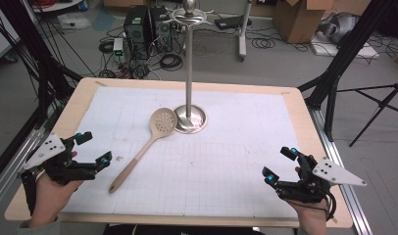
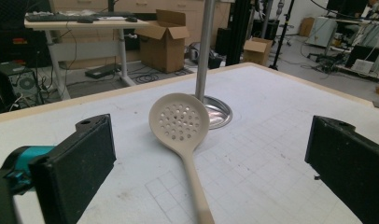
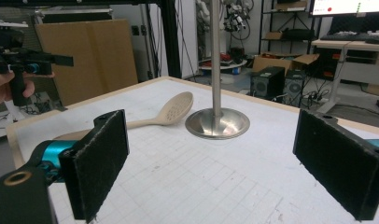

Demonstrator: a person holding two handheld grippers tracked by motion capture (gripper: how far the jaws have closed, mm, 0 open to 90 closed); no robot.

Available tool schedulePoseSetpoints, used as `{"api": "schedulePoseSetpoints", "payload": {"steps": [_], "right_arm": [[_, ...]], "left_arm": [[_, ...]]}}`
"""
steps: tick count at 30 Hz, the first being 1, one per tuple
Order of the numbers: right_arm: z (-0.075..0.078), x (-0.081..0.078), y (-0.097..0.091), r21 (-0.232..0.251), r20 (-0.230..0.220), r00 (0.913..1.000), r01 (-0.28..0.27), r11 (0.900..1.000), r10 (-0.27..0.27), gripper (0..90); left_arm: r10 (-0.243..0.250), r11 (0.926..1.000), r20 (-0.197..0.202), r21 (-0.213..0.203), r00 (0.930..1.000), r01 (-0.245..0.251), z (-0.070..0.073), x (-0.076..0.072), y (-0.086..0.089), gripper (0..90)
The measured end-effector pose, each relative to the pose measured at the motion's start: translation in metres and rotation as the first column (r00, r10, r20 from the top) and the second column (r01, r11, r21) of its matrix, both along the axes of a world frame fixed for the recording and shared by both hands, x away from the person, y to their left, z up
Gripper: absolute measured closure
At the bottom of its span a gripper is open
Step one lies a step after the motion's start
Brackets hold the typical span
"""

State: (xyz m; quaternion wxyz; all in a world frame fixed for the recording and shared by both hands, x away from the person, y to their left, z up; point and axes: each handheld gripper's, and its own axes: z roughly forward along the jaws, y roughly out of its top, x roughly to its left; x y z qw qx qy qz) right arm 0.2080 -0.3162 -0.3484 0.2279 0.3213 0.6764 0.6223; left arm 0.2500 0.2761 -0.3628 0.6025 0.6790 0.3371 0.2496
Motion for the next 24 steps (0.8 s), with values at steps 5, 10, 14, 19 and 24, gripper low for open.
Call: {"api": "schedulePoseSetpoints", "payload": {"steps": [5, 10, 14, 19, 24], "right_arm": [[-0.002, 0.001, -0.003, 0.007, -0.001, 1.0, 0.003, 1.0, -0.003, 9.6], [-0.003, 0.002, -0.003, 0.007, -0.008, 1.0, 0.001, 1.0, -0.001, 9.6], [-0.003, 0.002, -0.003, 0.005, -0.007, 1.0, 0.001, 1.0, -0.001, 9.6], [-0.003, 0.009, -0.004, 0.018, -0.01, 1.0, -0.002, 0.9998, 0.002, 9.6], [-0.005, 0.02, -0.003, 0.027, -0.015, 0.9998, -0.014, 0.9996, 0.014, 9.6]], "left_arm": [[-0.011, 0.9999, 0.009, 0.01, 0.9999, 0.011, 0.0, 0.001, -0.003, 2.0], [-0.023, 0.9997, 0.01, 0.008, 0.9997, 0.023, -0.002, 0.001, -0.003, 2.0], [-0.032, 0.9993, 0.015, 0.017, 0.9994, 0.032, -0.003, 0.0, -0.004, 2.0], [-0.023, 0.9985, 0.029, 0.05, 0.9993, 0.021, -0.007, -0.004, -0.002, 3.0], [-0.001, 0.9986, 0.034, 0.053, 0.9994, -0.001, -0.007, -0.01, 0.003, 3.7]]}}
